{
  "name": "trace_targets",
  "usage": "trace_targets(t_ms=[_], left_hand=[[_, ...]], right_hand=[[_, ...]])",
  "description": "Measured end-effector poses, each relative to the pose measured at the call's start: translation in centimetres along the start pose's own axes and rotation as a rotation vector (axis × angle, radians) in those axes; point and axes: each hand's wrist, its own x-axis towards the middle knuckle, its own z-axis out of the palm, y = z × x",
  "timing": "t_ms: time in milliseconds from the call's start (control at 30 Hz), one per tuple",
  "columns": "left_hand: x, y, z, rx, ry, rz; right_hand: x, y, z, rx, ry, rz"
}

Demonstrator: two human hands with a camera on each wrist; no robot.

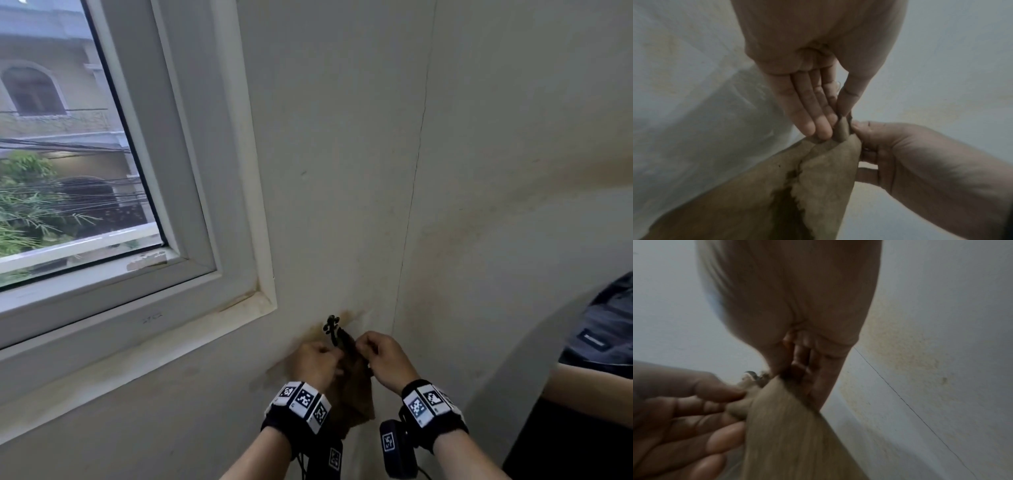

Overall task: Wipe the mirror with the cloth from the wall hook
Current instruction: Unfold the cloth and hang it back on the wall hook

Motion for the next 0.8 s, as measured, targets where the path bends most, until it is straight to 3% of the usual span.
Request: trace_targets(t_ms=[133,200,300,467,667,800], left_hand=[[0.2,-0.4,-1.0,0.140,0.085,0.072],[-0.2,-0.2,-1.4,0.313,0.101,0.132],[-0.6,0.3,-1.5,0.547,0.185,0.214],[-0.7,0.9,-1.7,0.843,0.247,0.265],[-0.6,1.1,-1.5,1.147,0.120,0.270],[-0.3,0.7,-0.4,1.201,0.046,0.259]], right_hand=[[0.4,1.2,-1.4,0.101,0.099,0.103],[0.1,0.8,-1.8,0.162,0.042,0.077],[0.4,0.2,-1.4,0.063,-0.090,-0.024],[2.6,-0.3,0.1,0.068,0.034,0.043],[4.4,-1.5,1.4,-0.001,-0.004,0.198],[4.7,-0.8,2.1,0.019,0.004,0.276]])
